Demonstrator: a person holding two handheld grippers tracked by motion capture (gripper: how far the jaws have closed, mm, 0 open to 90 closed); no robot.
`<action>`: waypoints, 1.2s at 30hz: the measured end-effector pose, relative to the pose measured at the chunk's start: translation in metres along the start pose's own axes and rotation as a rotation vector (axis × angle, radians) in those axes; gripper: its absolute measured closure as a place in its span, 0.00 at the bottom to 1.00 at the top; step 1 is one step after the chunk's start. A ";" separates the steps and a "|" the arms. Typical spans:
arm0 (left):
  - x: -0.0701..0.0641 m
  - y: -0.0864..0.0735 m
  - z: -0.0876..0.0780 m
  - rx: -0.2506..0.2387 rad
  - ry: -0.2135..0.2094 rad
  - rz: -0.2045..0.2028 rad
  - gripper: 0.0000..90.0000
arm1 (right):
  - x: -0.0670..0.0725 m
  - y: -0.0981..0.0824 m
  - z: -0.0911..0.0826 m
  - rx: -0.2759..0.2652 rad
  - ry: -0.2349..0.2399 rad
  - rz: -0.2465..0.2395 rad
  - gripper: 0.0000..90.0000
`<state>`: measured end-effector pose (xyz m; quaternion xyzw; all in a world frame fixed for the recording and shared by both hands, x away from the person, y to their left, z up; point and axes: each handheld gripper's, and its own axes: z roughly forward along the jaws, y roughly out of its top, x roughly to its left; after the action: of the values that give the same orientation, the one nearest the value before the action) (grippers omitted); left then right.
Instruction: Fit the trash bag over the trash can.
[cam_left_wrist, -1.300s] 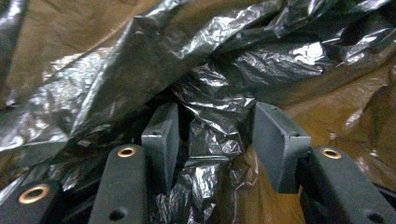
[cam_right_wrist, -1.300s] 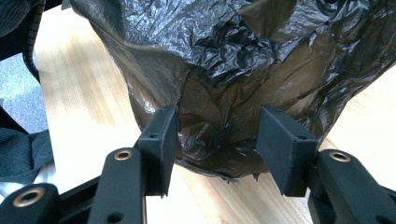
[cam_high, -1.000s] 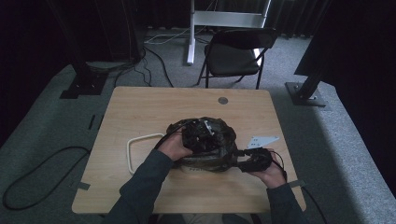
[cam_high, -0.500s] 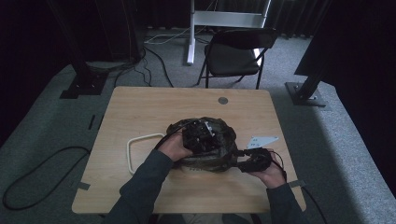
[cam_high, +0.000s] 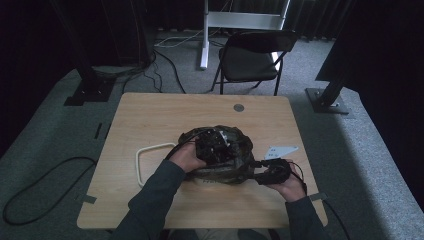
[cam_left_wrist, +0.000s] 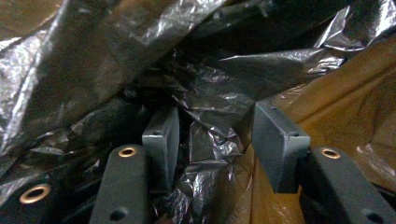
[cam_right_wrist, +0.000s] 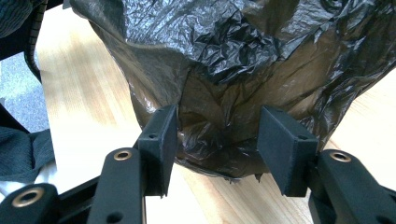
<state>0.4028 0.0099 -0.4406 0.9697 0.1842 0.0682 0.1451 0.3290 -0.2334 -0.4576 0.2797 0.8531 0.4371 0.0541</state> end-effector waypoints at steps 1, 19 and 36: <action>0.000 0.000 0.000 0.000 0.000 0.000 0.58 | 0.000 0.000 0.000 0.000 0.000 0.000 0.53; 0.001 -0.006 -0.009 -0.074 -0.023 -0.015 0.58 | 0.000 0.000 0.000 0.001 0.001 -0.001 0.53; 0.005 -0.022 -0.042 -0.256 -0.029 -0.043 0.62 | 0.000 -0.001 0.001 0.003 0.003 0.000 0.53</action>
<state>0.3918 0.0422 -0.4073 0.9400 0.1925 0.0739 0.2718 0.3292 -0.2335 -0.4585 0.2790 0.8539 0.4361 0.0527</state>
